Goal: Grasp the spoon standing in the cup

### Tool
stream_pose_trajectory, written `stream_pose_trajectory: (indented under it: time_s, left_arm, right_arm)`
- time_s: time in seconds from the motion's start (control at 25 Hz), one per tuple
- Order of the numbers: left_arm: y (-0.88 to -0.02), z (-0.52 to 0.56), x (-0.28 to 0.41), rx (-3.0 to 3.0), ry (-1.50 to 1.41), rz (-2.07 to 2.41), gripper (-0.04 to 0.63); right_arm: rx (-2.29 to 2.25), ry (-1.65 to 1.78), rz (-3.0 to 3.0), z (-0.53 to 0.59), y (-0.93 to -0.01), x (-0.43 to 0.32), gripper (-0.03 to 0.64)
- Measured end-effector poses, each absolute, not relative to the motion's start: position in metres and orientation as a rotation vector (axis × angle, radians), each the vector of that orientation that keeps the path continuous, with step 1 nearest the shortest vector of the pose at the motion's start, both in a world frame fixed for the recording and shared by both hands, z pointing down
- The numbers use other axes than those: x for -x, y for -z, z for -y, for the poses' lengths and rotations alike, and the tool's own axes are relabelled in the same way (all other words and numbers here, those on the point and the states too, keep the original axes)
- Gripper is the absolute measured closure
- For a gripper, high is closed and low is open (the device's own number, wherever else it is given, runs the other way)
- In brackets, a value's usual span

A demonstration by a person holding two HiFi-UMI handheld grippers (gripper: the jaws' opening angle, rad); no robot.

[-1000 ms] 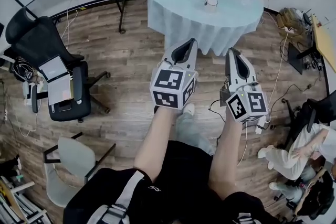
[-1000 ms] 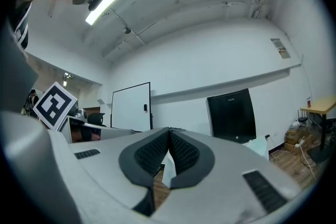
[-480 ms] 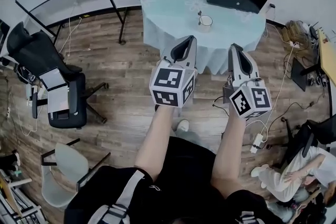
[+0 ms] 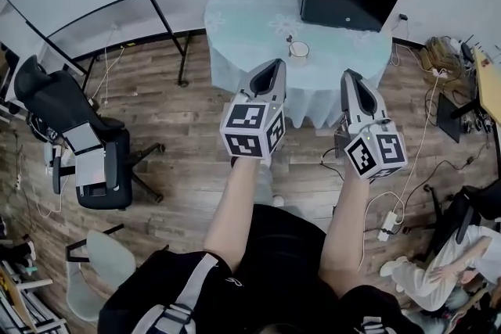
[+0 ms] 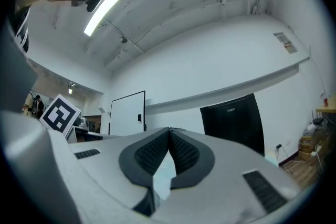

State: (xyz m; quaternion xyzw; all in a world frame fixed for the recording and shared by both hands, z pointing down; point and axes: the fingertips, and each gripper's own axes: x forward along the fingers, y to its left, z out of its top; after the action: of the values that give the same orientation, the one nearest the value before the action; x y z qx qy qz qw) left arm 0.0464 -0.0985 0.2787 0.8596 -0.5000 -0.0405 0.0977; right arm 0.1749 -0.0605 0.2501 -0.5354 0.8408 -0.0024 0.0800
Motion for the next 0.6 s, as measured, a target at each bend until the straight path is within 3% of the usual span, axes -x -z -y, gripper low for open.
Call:
stream_pose_trajectory:
  time_s: [0.6]
  left_arm:
    - [-0.332,0.178,-0.073,-2.511,0.057,1.405,0.594]
  right_arm:
    - [1.652,0.137,-2.508,0.137,-0.299,-0.199,0.617]
